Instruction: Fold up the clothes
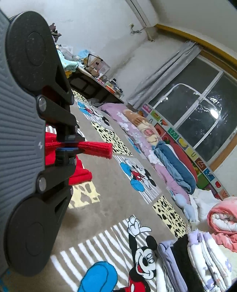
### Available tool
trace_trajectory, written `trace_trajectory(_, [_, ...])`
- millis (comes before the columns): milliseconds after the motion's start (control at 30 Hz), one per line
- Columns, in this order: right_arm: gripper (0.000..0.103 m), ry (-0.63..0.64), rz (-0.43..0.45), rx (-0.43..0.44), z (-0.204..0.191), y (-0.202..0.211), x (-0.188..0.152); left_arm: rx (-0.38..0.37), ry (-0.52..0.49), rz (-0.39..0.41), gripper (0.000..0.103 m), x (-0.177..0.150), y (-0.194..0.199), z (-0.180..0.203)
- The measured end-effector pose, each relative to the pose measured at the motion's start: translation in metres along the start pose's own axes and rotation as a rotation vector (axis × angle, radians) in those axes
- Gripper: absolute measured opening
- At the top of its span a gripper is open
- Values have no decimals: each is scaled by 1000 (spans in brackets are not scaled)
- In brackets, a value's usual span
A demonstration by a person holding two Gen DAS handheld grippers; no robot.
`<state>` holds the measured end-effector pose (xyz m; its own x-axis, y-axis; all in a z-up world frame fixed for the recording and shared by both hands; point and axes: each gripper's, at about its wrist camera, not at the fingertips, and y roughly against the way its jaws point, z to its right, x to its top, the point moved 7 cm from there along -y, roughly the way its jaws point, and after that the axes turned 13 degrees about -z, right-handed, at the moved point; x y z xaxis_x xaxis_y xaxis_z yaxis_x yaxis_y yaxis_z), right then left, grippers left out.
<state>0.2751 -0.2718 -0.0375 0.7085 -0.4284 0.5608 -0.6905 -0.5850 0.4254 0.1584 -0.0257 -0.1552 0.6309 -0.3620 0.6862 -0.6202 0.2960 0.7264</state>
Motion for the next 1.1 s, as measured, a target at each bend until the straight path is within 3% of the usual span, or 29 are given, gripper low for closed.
trace_trajectory(67, [7,-5,-10,-10,-1,-3,4,44,-73,-20,31,-7,-8,9])
trace_trajectory(133, [7,-16,-25,-35,3,-7,9,2,-38,-17,32,-1,3,2])
trace_trajectory(200, [7,-42,-38,-55,11,-12,13,-20,14,36,32,3,20,-17])
trace_trajectory(333, [7,-64,-61,-68,19,-18,17,46,137,95,32,5,37,-62])
trace_trajectory(600, [7,-35,-77,-63,14,-24,18,-80,54,125,34,15,37,-32])
trace_trajectory(667, [7,-33,-77,-66,12,-24,20,-93,-65,97,52,11,30,-5])
trace_trajectory(833, [7,-42,-74,-72,4,-31,25,-38,-304,-21,53,-10,3,34])
trace_trajectory(1100, [7,-63,-81,-118,-11,-60,37,-142,-199,-50,53,-14,9,21])
